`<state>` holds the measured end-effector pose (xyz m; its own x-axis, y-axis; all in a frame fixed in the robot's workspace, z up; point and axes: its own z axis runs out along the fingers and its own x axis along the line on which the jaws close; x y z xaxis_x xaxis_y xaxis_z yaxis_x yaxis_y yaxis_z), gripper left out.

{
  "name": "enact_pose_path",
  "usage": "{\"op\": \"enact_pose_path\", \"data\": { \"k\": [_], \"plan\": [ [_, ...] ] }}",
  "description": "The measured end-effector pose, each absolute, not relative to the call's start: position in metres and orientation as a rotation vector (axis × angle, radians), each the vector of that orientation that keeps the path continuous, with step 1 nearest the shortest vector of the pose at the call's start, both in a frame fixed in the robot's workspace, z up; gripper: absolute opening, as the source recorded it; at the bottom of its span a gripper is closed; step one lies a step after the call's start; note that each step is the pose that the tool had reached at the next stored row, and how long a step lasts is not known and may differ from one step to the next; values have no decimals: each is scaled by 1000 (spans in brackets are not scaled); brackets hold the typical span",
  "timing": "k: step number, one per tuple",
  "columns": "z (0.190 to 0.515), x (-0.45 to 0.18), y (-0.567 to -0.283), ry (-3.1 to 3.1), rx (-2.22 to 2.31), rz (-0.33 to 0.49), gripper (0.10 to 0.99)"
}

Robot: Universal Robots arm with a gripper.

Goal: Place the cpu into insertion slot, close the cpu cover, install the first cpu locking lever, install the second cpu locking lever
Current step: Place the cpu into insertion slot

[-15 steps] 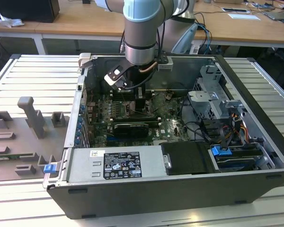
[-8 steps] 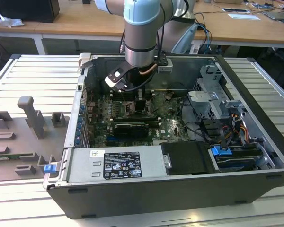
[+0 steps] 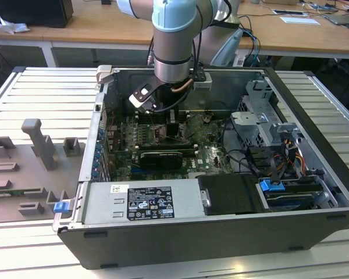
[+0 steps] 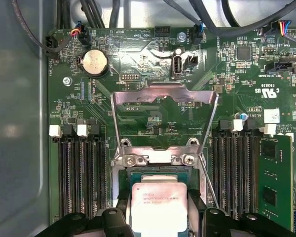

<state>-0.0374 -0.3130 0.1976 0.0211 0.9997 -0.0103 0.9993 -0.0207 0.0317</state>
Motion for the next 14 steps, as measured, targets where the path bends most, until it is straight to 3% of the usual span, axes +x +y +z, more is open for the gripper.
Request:
{"op": "enact_pose_path", "data": {
  "k": [5, 8, 14],
  "plan": [
    [197, -37, -313, 2178, 2224, 26, 553],
    [197, -37, -313, 2177, 2223, 24, 678],
    [197, -37, -313, 2177, 2223, 24, 678]
  ]
}}
